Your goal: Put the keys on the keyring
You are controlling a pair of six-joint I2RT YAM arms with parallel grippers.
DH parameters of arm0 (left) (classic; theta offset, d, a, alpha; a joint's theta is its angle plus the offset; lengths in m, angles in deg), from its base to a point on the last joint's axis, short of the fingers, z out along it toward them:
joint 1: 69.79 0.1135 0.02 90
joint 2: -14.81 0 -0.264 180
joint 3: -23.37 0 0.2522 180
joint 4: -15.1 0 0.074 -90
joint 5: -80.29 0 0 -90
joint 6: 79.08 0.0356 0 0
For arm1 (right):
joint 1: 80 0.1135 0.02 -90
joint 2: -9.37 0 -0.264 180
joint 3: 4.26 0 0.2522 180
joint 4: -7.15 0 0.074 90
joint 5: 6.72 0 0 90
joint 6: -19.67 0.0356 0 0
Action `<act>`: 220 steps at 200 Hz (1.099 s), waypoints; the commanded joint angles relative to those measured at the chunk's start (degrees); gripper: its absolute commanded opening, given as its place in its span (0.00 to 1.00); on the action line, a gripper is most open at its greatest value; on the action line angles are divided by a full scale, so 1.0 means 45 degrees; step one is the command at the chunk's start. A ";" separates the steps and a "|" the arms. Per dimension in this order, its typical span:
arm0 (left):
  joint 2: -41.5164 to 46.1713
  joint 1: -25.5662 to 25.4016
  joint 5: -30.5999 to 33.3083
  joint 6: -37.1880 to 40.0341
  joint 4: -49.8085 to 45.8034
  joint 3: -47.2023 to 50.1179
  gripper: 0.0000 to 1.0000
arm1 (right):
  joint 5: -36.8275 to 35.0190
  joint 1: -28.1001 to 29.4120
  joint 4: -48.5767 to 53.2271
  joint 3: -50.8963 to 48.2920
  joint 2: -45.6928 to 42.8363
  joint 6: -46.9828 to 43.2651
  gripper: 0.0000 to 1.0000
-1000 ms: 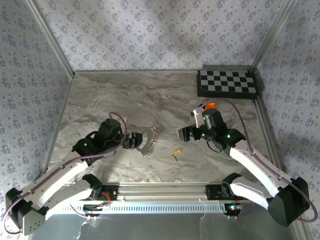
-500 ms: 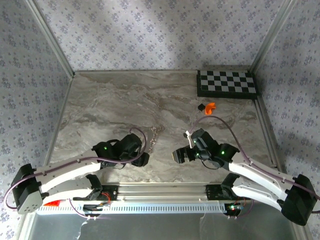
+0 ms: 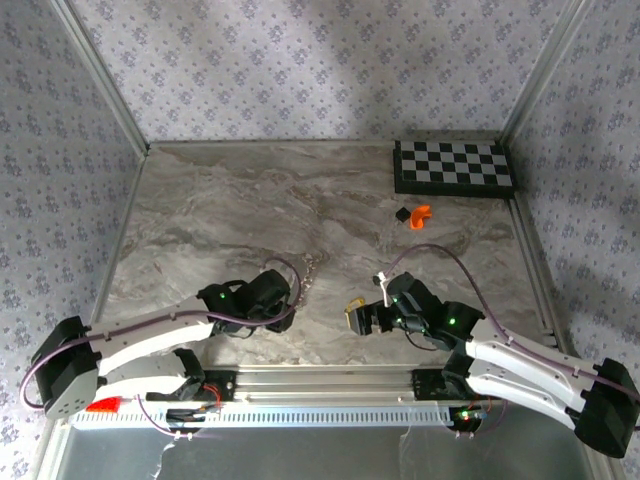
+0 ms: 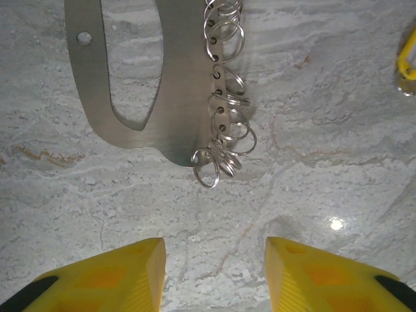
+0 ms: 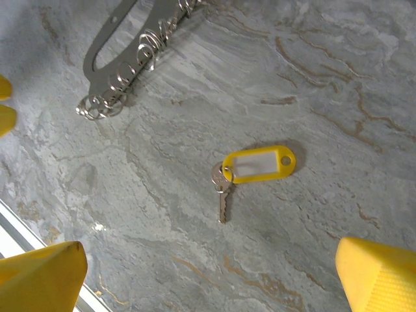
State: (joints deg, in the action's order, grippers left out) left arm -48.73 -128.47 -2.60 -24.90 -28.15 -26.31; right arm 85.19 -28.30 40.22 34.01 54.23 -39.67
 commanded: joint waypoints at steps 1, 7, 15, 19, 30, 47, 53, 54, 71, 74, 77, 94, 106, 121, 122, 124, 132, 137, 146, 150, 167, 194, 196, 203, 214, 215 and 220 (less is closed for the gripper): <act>-0.0241 -0.0122 0.0246 0.0184 0.0272 -0.0236 0.42 | -0.0139 0.0093 -0.0262 -0.0078 -0.0260 -0.0129 1.00; -0.0299 -0.0125 0.0236 0.0186 0.0321 -0.0215 0.41 | -0.0205 0.0088 -0.0139 -0.0010 -0.0262 -0.0163 1.00; -0.0352 -0.0120 0.0254 0.0209 0.0362 -0.0191 0.41 | -0.0286 0.0093 0.0014 0.0118 -0.0245 -0.0260 1.00; -0.0402 -0.0125 0.0296 0.0205 0.0373 -0.0182 0.41 | -0.0319 0.0093 0.0112 0.0168 -0.0244 -0.0293 1.00; -0.0460 -0.0125 0.0372 0.0167 0.0383 -0.0137 0.41 | -0.0351 0.0093 0.0267 0.0267 -0.0272 -0.0380 1.00; -0.0598 -0.0125 0.0325 0.0183 0.0584 -0.0114 0.41 | -0.0400 0.0087 0.0261 0.0238 -0.0373 -0.0345 1.00; -0.0654 -0.0125 0.0286 0.0200 0.0667 -0.0123 0.41 | -0.0411 0.0092 0.0233 0.0208 -0.0425 -0.0309 1.00; -0.0669 -0.0125 0.0280 0.0202 0.0672 -0.0133 0.41 | -0.0418 0.0093 0.0237 0.0202 -0.0431 -0.0299 1.00; -0.0955 -0.0125 0.0275 0.0287 0.0755 -0.0217 0.41 | -0.0483 0.0093 0.0208 0.0178 -0.0477 -0.0246 1.00; -0.1000 -0.0125 0.0274 0.0300 0.0776 -0.0237 0.41 | -0.0498 0.0083 0.0226 0.0209 -0.0487 -0.0242 1.00; -0.1071 -0.0125 0.0274 0.0302 0.0774 -0.0257 0.41 | -0.0507 0.0089 0.0248 0.0243 -0.0478 -0.0253 1.00; -0.1323 -0.0121 0.0231 0.0361 0.0811 -0.0356 0.41 | -0.0628 0.0073 0.0456 0.0434 -0.0478 -0.0306 1.00; -0.1457 -0.0122 0.0218 0.0381 0.0871 -0.0355 0.41 | -0.0697 0.0068 0.0589 0.0594 -0.0477 -0.0369 1.00; -0.1588 -0.0115 0.0254 0.0405 0.0955 -0.0321 0.41 | -0.0726 0.0053 0.0677 0.0714 -0.0477 -0.0453 1.00; -0.1594 -0.0110 0.0255 0.0402 0.0952 -0.0310 0.41 | -0.0732 0.0053 0.0673 0.0720 -0.0487 -0.0459 1.00; -0.1609 -0.0121 0.0265 0.0400 0.0965 -0.0292 0.41 | -0.0731 0.0054 0.0671 0.0728 -0.0494 -0.0468 0.99; -0.1671 -0.0125 0.0276 0.0400 0.1022 -0.0261 0.41 | -0.0756 0.0048 0.0703 0.0773 -0.0477 -0.0494 1.00; -0.1693 -0.0125 0.0293 0.0381 0.1062 -0.0241 0.41 | -0.0746 0.0048 0.0728 0.0783 -0.0477 -0.0492 1.00; -0.1754 -0.0125 0.0314 0.0385 0.1136 -0.0188 0.41 | -0.0775 0.0034 0.0775 0.0789 -0.0486 -0.0498 1.00; -0.1785 -0.0125 0.0295 0.0385 0.1178 -0.0190 0.41 | -0.0776 0.0034 0.0823 0.0801 -0.0480 -0.0502 1.00; -0.1891 -0.0123 0.0295 0.0375 0.1299 -0.0161 0.41 | -0.0772 -0.0005 0.1068 0.0802 -0.0477 -0.0505 1.00; -0.2015 -0.0145 0.0438 0.0373 0.1493 -0.0142 0.40 | -0.0877 -0.0044 0.1348 0.0915 -0.0487 -0.0506 1.00; -0.2036 -0.0135 0.0447 0.0374 0.1505 -0.0133 0.40 | -0.0904 -0.0059 0.1367 0.0933 -0.0484 -0.0519 1.00; -0.2085 -0.0138 0.0508 0.0380 0.1534 -0.0142 0.40 | -0.0931 -0.0064 0.1388 0.0946 -0.0487 -0.0505 1.00; -0.2188 -0.0135 0.0594 0.0400 0.1589 -0.0132 0.39 | -0.0967 -0.0082 0.1427 0.0999 -0.0477 -0.0518 1.00; -0.2197 -0.0140 0.0600 0.0400 0.1591 -0.0127 0.39 | -0.0970 -0.0083 0.1429 0.0999 -0.0477 -0.0511 1.00; -0.2269 -0.0132 0.0634 0.0400 0.1596 -0.0160 0.39 | -0.0986 -0.0083 0.1455 0.1016 -0.0477 -0.0504 1.00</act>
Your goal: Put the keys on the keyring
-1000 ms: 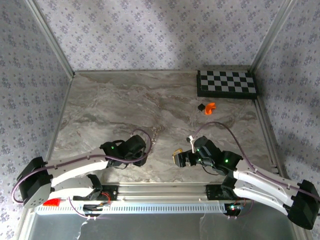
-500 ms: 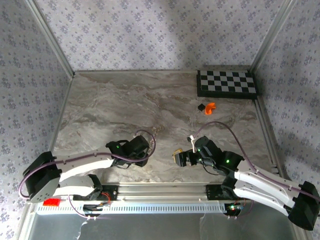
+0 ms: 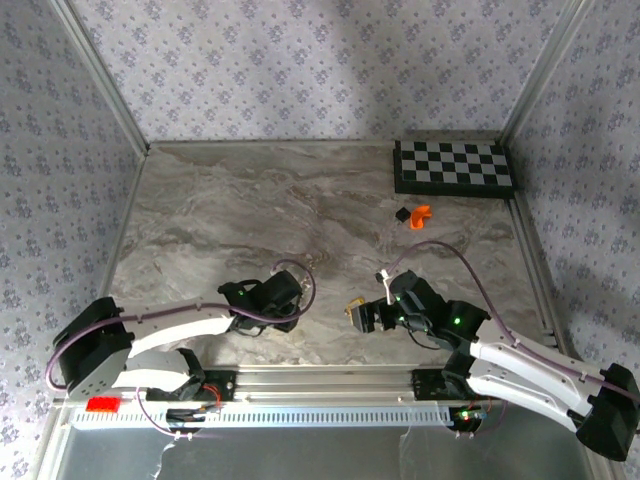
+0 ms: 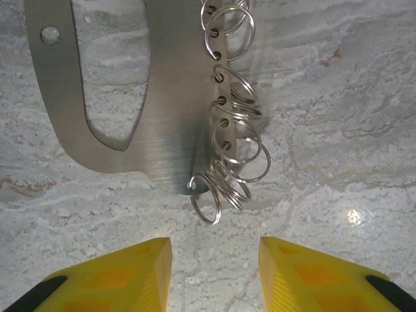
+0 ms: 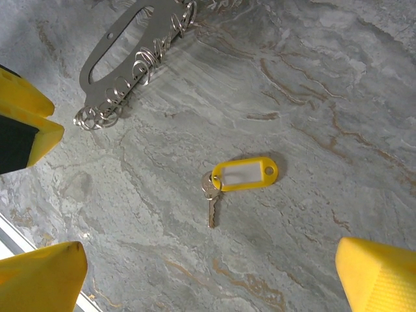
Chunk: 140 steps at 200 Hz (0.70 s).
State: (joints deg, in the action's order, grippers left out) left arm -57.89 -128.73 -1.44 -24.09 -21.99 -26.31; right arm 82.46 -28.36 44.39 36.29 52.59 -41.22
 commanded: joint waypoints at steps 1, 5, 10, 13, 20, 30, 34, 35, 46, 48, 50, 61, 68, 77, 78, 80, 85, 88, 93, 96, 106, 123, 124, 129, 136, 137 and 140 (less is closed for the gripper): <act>-0.0242 -0.0061 0.0383 0.0230 0.0225 -0.0161 0.39 | -0.0382 -0.0069 0.0525 0.0512 -0.0113 -0.0159 1.00; -0.0294 -0.0067 0.0398 0.0245 0.0224 -0.0157 0.39 | -0.0376 -0.0078 0.0532 0.0508 -0.0114 -0.0166 1.00; -0.0336 -0.0085 0.0429 0.0246 0.0206 -0.0179 0.39 | -0.0383 -0.0088 0.0527 0.0522 -0.0113 -0.0170 1.00; -0.0372 -0.0064 0.0437 0.0233 0.0205 -0.0152 0.38 | -0.0382 -0.0088 0.0541 0.0521 -0.0113 -0.0162 1.00; -0.0415 -0.0084 0.0495 0.0220 0.0185 -0.0152 0.38 | -0.0401 -0.0089 0.0492 0.0526 -0.0115 -0.0159 1.00; -0.0437 -0.0085 0.0525 0.0211 0.0223 -0.0086 0.37 | -0.0451 -0.0108 0.0441 0.0508 -0.0115 -0.0173 1.00; -0.0439 -0.0081 0.0552 0.0201 0.0262 -0.0064 0.37 | -0.0443 -0.0108 0.0412 0.0485 -0.0125 -0.0164 1.00; -0.0442 -0.0084 0.0558 0.0201 0.0262 -0.0064 0.37 | -0.0443 -0.0108 0.0409 0.0489 -0.0119 -0.0162 1.00; -0.0420 -0.0077 0.0582 0.0210 0.0326 -0.0006 0.37 | -0.0445 -0.0108 0.0372 0.0439 -0.0126 -0.0159 1.00; -0.0424 -0.0084 0.0608 0.0208 0.0333 0.0004 0.37 | -0.0458 -0.0117 0.0368 0.0431 -0.0131 -0.0159 1.00; -0.0434 -0.0086 0.0614 0.0202 0.0354 0.0002 0.37 | -0.0452 -0.0120 0.0353 0.0433 -0.0117 -0.0164 1.00; -0.0452 -0.0086 0.0693 0.0248 0.0321 -0.0032 0.36 | -0.0443 -0.0132 0.0298 0.0389 -0.0122 -0.0165 1.00; -0.0481 -0.0085 0.0754 0.0283 0.0266 -0.0054 0.36 | -0.0461 -0.0127 0.0265 0.0365 -0.0115 -0.0148 1.00; -0.0521 -0.0086 0.0779 0.0326 0.0224 -0.0110 0.36 | -0.0447 -0.0147 0.0230 0.0356 -0.0118 -0.0164 1.00; -0.0532 -0.0086 0.0779 0.0332 0.0224 -0.0117 0.36 | -0.0445 -0.0147 0.0220 0.0346 -0.0115 -0.0171 1.00; -0.0554 -0.0086 0.0779 0.0346 0.0224 -0.0121 0.36 | -0.0448 -0.0147 0.0223 0.0339 -0.0113 -0.0162 1.00; -0.0593 -0.0086 0.0779 0.0371 0.0231 -0.0150 0.36 | -0.0473 -0.0146 0.0224 0.0336 -0.0113 -0.0144 1.00; -0.0627 -0.0086 0.0779 0.0376 0.0225 -0.0160 0.36 | -0.0488 -0.0137 0.0229 0.0337 -0.0113 -0.0174 1.00; -0.0677 -0.0082 0.0779 0.0393 0.0224 -0.0195 0.36 | -0.0510 -0.0146 0.0228 0.0337 -0.0113 -0.0150 1.00; -0.0710 -0.0086 0.0779 0.0405 0.0224 -0.0200 0.36 | -0.0503 -0.0147 0.0242 0.0334 -0.0127 -0.0162 1.00; -0.0812 -0.0086 0.0771 0.0396 0.0205 -0.0239 0.36 | -0.0526 -0.0166 0.0263 0.0338 -0.0123 -0.0161 1.00; -0.1027 -0.0101 0.0768 0.0396 0.0223 -0.0279 0.36 | -0.0544 -0.0196 0.0287 0.0318 -0.0152 -0.0151 1.00; -0.1048 -0.0103 0.0764 0.0396 0.0224 -0.0279 0.36 | -0.0542 -0.0191 0.0288 0.0318 -0.0162 -0.0155 1.00; -0.1114 -0.0106 0.0769 0.0401 0.0225 -0.0279 0.36 | -0.0550 -0.0204 0.0288 0.0317 -0.0173 -0.0155 1.00; -0.1183 -0.0106 0.0779 0.0387 0.0253 -0.0279 0.36 | -0.0558 -0.0193 0.0305 0.0298 -0.0192 -0.0144 1.00; -0.1194 -0.0096 0.0779 0.0391 0.0268 -0.0279 0.36 | -0.0559 -0.0189 0.0306 0.0298 -0.0192 -0.0151 1.00; -0.1232 -0.0105 0.0779 0.0395 0.0278 -0.0277 0.36 | -0.0572 -0.0201 0.0308 0.0283 -0.0206 -0.0155 1.00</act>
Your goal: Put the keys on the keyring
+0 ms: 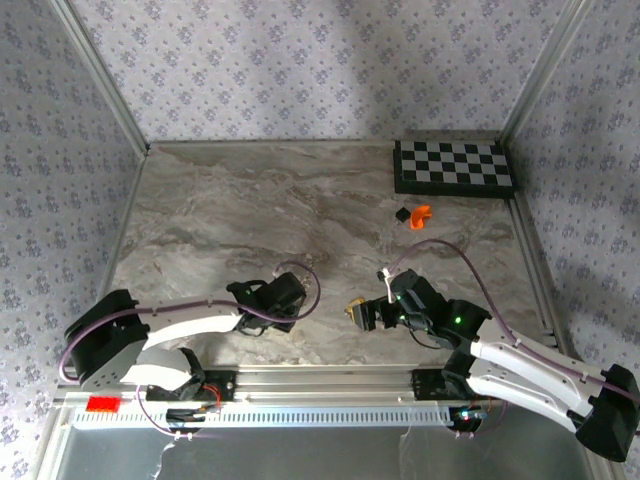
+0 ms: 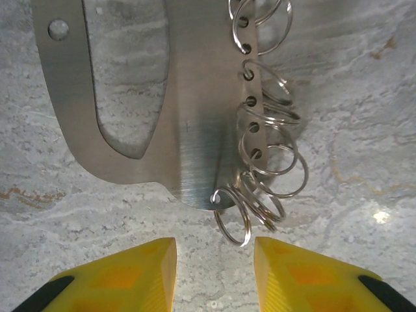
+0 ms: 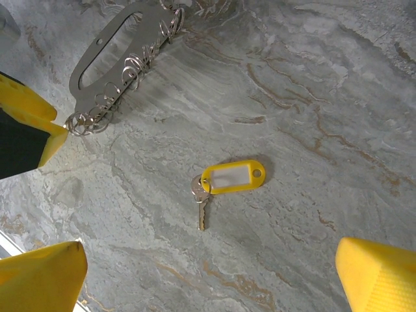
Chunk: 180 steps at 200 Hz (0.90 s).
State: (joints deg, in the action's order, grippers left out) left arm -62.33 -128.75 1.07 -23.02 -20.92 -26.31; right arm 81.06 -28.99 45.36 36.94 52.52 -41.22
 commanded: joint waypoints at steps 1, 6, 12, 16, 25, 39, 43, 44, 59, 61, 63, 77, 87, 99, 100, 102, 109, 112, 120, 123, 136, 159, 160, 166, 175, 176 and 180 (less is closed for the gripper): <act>-0.0252 -0.0100 0.0220 0.0158 0.0052 -0.0278 0.36 | -0.0245 -0.0062 0.0095 0.0135 -0.0193 -0.0157 1.00; -0.0293 -0.0101 0.0220 0.0158 0.0063 -0.0277 0.36 | -0.0234 -0.0064 0.0085 0.0126 -0.0205 -0.0159 1.00; -0.0348 -0.0113 0.0229 0.0158 0.0076 -0.0284 0.36 | -0.0230 -0.0065 0.0086 0.0113 -0.0220 -0.0159 1.00; -0.0380 -0.0120 0.0238 0.0158 0.0087 -0.0293 0.36 | -0.0243 -0.0067 0.0092 0.0087 -0.0233 -0.0160 1.00; -0.0420 -0.0121 0.0250 0.0158 0.0115 -0.0330 0.36 | -0.0235 -0.0084 0.0076 0.0063 -0.0235 -0.0161 1.00; -0.0460 -0.0140 0.0279 0.0183 0.0152 -0.0357 0.36 | -0.0212 -0.0089 -0.0013 0.0044 -0.0241 -0.0191 1.00; -0.0472 -0.0149 0.0296 0.0178 0.0150 -0.0372 0.36 | -0.0220 -0.0094 -0.0061 0.0035 -0.0246 -0.0197 1.00; -0.0473 -0.0144 0.0297 0.0178 0.0146 -0.0374 0.36 | -0.0215 -0.0089 -0.0061 0.0016 -0.0250 -0.0198 1.00; -0.0498 -0.0159 0.0352 0.0231 0.0143 -0.0420 0.36 | -0.0226 -0.0121 -0.0145 -0.0038 -0.0308 -0.0208 1.00; -0.0519 -0.0160 0.0356 0.0235 0.0142 -0.0431 0.36 | -0.0214 -0.0113 -0.0151 -0.0047 -0.0312 -0.0215 1.00; -0.0529 -0.0160 0.0357 0.0260 0.0142 -0.0434 0.36 | -0.0201 -0.0116 -0.0147 -0.0044 -0.0313 -0.0202 1.00; -0.0550 -0.0160 0.0406 0.0323 0.0159 -0.0492 0.36 | -0.0208 -0.0140 -0.0147 -0.0065 -0.0332 -0.0218 1.00; -0.0542 -0.0150 0.0463 0.0405 0.0158 -0.0534 0.35 | -0.0203 -0.0126 -0.0168 -0.0073 -0.0333 -0.0221 1.00; -0.0567 -0.0160 0.0618 0.0521 0.0051 -0.0658 0.35 | -0.0242 -0.0152 -0.0172 -0.0066 -0.0333 -0.0227 1.00; -0.0569 -0.0160 0.0624 0.0525 0.0038 -0.0674 0.35 | -0.0246 -0.0157 -0.0176 -0.0064 -0.0333 -0.0222 1.00; -0.0576 -0.0160 0.0653 0.0528 0.0019 -0.0700 0.35 | -0.0248 -0.0161 -0.0178 -0.0068 -0.0333 -0.0228 1.00; -0.0602 -0.0160 0.0757 0.0586 -0.0014 -0.0764 0.35 | -0.0276 -0.0162 -0.0137 -0.0079 -0.0333 -0.0228 1.00; -0.0624 -0.0160 0.0771 0.0597 -0.0031 -0.0794 0.34 | -0.0270 -0.0160 -0.0105 -0.0072 -0.0347 -0.0226 1.00; -0.0672 -0.0158 0.0806 0.0641 -0.0019 -0.0843 0.34 | -0.0289 -0.0144 -0.0055 -0.0068 -0.0369 -0.0228 1.00; -0.0701 -0.0160 0.0806 0.0645 0.0000 -0.0850 0.34 | -0.0274 -0.0165 -0.0039 -0.0054 -0.0371 -0.0223 1.00; -0.0818 -0.0160 0.0811 0.0666 0.0003 -0.0922 0.33 | -0.0274 -0.0182 0.0066 -0.0012 -0.0428 -0.0235 1.00; -0.0977 -0.0160 0.0770 0.0685 0.0114 -0.0924 0.31 | -0.0375 -0.0200 0.0181 0.0014 -0.0569 -0.0222 1.00; -0.0979 -0.0160 0.0768 0.0685 0.0116 -0.0924 0.31 | -0.0371 -0.0191 0.0167 0.0005 -0.0578 -0.0219 1.00; -0.0993 -0.0160 0.0765 0.0685 0.0105 -0.0929 0.30 | -0.0371 -0.0200 0.0188 -0.0004 -0.0615 -0.0217 1.00; -0.1001 -0.0149 0.0767 0.0685 0.0115 -0.0928 0.29 | -0.0401 -0.0201 0.0158 -0.0022 -0.0645 -0.0220 1.00; -0.0991 -0.0145 0.0767 0.0685 0.0109 -0.0926 0.29 | -0.0403 -0.0191 0.0155 -0.0023 -0.0645 -0.0229 1.00; -0.0991 -0.0159 0.0767 0.0685 0.0095 -0.0921 0.28 | -0.0400 -0.0210 0.0147 -0.0024 -0.0663 -0.0220 1.00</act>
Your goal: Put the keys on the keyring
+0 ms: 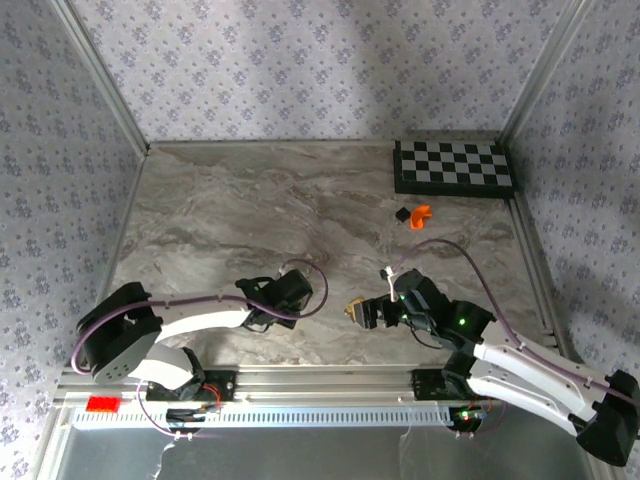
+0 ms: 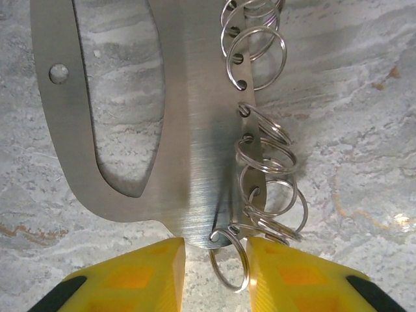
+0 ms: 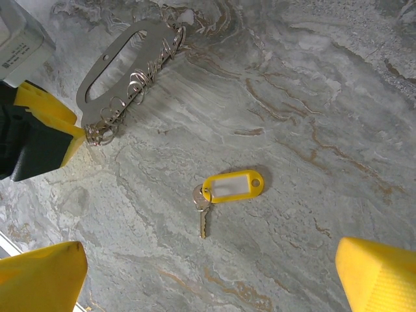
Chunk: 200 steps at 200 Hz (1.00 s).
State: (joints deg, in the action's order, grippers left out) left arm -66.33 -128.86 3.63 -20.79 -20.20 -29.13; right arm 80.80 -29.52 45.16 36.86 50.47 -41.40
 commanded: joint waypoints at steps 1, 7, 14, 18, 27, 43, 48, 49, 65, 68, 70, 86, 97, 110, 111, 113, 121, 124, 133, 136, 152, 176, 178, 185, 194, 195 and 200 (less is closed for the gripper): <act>-0.0098 -0.0135 0.0209 0.0190 -0.0071 -0.0286 0.28 | -0.0335 -0.0089 0.0184 -0.0014 -0.0207 -0.0180 1.00; -0.0095 -0.0135 0.0202 0.0190 -0.0077 -0.0293 0.27 | -0.0337 -0.0096 0.0166 -0.0024 -0.0208 -0.0193 1.00; -0.0066 -0.0135 0.0218 0.0190 -0.0101 -0.0297 0.26 | -0.0343 -0.0103 0.0157 -0.0026 -0.0208 -0.0180 1.00; -0.0051 -0.0135 0.0221 0.0190 -0.0114 -0.0290 0.26 | -0.0337 -0.0104 0.0157 -0.0024 -0.0208 -0.0180 1.00; -0.0024 -0.0135 0.0238 0.0190 -0.0174 -0.0297 0.25 | -0.0366 -0.0104 0.0138 -0.0014 -0.0208 -0.0187 1.00; 0.0064 -0.0135 0.0336 0.0246 -0.0309 -0.0269 0.22 | -0.0381 -0.0110 0.0122 -0.0049 -0.0208 -0.0184 1.00; 0.0111 -0.0133 0.0345 0.0263 -0.0337 -0.0272 0.21 | -0.0395 -0.0115 0.0137 -0.0050 -0.0213 -0.0192 1.00; 0.0116 -0.0134 0.0350 0.0265 -0.0343 -0.0275 0.21 | -0.0391 -0.0119 0.0138 -0.0047 -0.0220 -0.0185 1.00; 0.0240 -0.0135 0.0337 0.0307 -0.0428 -0.0240 0.18 | -0.0398 -0.0139 0.0117 -0.0063 -0.0227 -0.0190 1.00; 0.0266 -0.0133 0.0336 0.0307 -0.0440 -0.0229 0.17 | -0.0402 -0.0126 0.0119 -0.0090 -0.0228 -0.0180 1.00; 0.0290 -0.0135 0.0336 0.0307 -0.0451 -0.0226 0.17 | -0.0395 -0.0139 0.0104 -0.0084 -0.0228 -0.0179 1.00; 0.0446 -0.0135 0.0422 0.0309 -0.0624 -0.0208 0.15 | -0.0383 -0.0132 0.0099 -0.0068 -0.0235 -0.0188 1.00; 0.0612 -0.0145 0.0482 0.0293 -0.0765 -0.0181 0.14 | -0.0386 -0.0162 0.0099 -0.0027 -0.0247 -0.0178 1.00; 0.0826 -0.0145 0.0511 0.0287 -0.0835 -0.0120 0.13 | -0.0400 -0.0163 0.0076 0.0008 -0.0250 -0.0192 1.00; 0.0845 -0.0150 0.0511 0.0287 -0.0846 -0.0121 0.13 | -0.0403 -0.0163 0.0068 0.0002 -0.0248 -0.0195 1.00; 0.0879 -0.0139 0.0511 0.0287 -0.0860 -0.0111 0.13 | -0.0400 -0.0153 0.0067 -0.0003 -0.0247 -0.0182 1.00; 0.0994 -0.0145 0.0548 0.0304 -0.0939 -0.0102 0.12 | -0.0405 -0.0178 0.0073 0.0013 -0.0266 -0.0188 1.00; 0.1051 -0.0146 0.0538 0.0307 -0.0973 -0.0102 0.11 | -0.0398 -0.0172 0.0079 0.0008 -0.0267 -0.0197 1.00; 0.1175 -0.0155 0.0584 0.0307 -0.1100 -0.0079 0.10 | -0.0389 -0.0173 0.0079 0.0011 -0.0267 -0.0206 1.00; 0.1208 -0.0155 0.0601 0.0322 -0.1125 -0.0077 0.10 | -0.0387 -0.0176 0.0080 0.0005 -0.0267 -0.0211 1.00; 0.1493 -0.0154 0.0638 0.0346 -0.1302 -0.0045 0.06 | -0.0280 -0.0187 0.0088 0.0013 -0.0271 -0.0224 1.00; 0.1852 -0.0155 0.0634 0.0377 -0.1433 0.0011 0.06 | -0.0235 -0.0220 0.0230 0.0156 -0.0301 -0.0352 1.00; 0.1858 -0.0155 0.0630 0.0383 -0.1431 0.0024 0.06 | -0.0236 -0.0221 0.0249 0.0153 -0.0304 -0.0358 1.00; 0.1898 -0.0155 0.0637 0.0400 -0.1442 0.0020 0.07 | -0.0230 -0.0235 0.0275 0.0180 -0.0325 -0.0392 1.00; 0.1891 -0.0153 0.0594 0.0424 -0.1463 0.0016 0.06 | -0.0212 -0.0240 0.0318 0.0207 -0.0363 -0.0397 1.00; 0.1885 -0.0154 0.0582 0.0434 -0.1463 0.0006 0.06 | -0.0211 -0.0250 0.0316 0.0208 -0.0364 -0.0395 1.00; 0.1851 -0.0155 0.0538 0.0471 -0.1473 0.0010 0.05 | -0.0193 -0.0257 0.0331 0.0197 -0.0379 -0.0402 1.00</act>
State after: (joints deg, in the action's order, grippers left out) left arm -58.99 -129.19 5.34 -19.67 -24.65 -29.13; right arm 80.45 -30.26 45.22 36.77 49.77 -41.88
